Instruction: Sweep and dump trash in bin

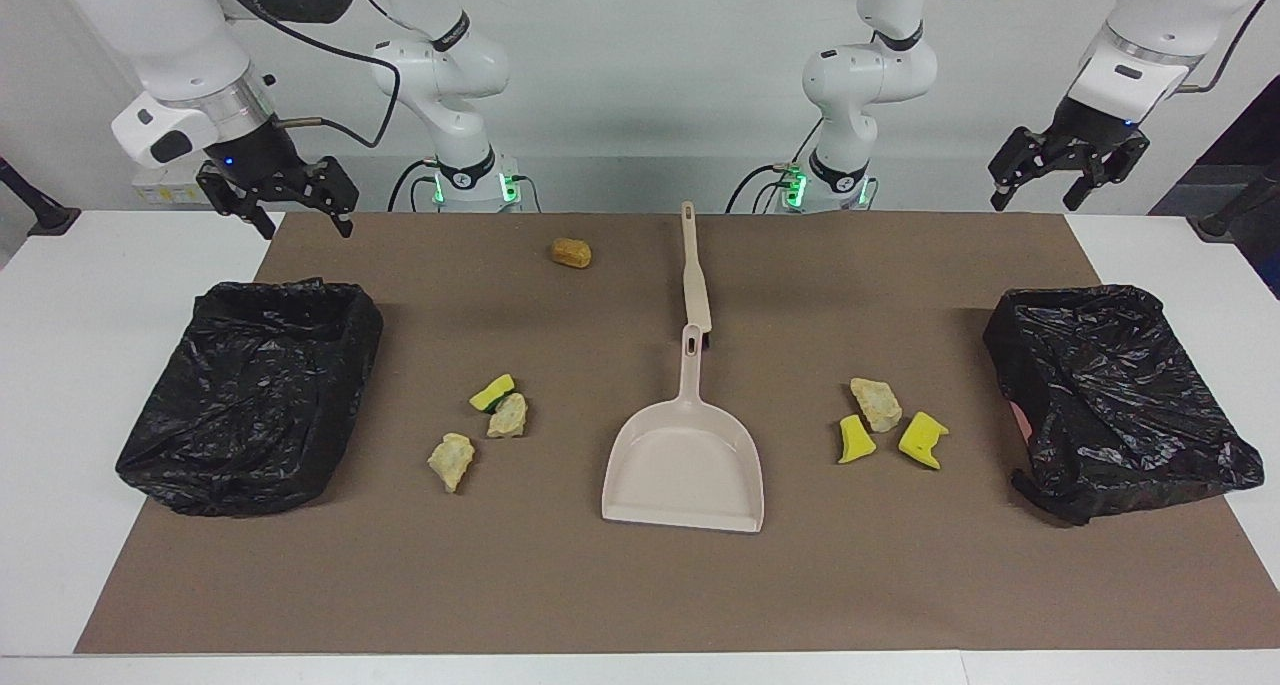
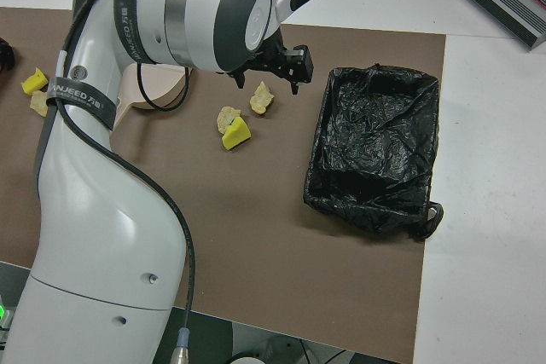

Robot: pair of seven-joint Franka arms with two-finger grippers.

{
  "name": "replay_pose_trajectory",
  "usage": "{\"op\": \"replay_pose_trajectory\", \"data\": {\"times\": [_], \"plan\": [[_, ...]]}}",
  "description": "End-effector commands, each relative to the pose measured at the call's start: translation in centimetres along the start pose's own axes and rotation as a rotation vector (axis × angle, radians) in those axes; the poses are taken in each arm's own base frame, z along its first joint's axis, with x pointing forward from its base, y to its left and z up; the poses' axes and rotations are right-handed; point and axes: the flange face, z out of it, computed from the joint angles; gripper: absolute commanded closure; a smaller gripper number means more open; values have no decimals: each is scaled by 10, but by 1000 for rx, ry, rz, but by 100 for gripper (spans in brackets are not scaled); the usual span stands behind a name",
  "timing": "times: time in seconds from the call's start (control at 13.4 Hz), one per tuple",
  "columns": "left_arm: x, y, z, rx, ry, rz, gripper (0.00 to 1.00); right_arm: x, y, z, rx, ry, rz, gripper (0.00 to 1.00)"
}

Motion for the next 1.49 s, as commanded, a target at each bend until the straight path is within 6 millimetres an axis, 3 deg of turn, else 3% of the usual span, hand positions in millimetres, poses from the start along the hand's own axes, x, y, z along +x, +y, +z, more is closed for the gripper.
{"op": "replay_pose_trajectory", "data": {"times": [0.0, 0.82, 1.19, 1.27, 1.42], "plan": [[-9, 1, -9, 8, -4, -6, 0, -5, 0, -3, -6, -6, 26, 0], [-9, -5, -11, 11, -1, -18, 0, -5, 0, -4, -6, -5, 26, 0], [-19, 25, -7, 9, -56, 30, 0, -5, 0, -3, -6, -6, 26, 0], [-20, 27, 0, 6, -69, 33, 0, -5, 0, -3, -6, -6, 26, 0], [-24, 50, 17, 8, -102, 77, 0, -5, 0, -3, -6, -6, 26, 0]]}}
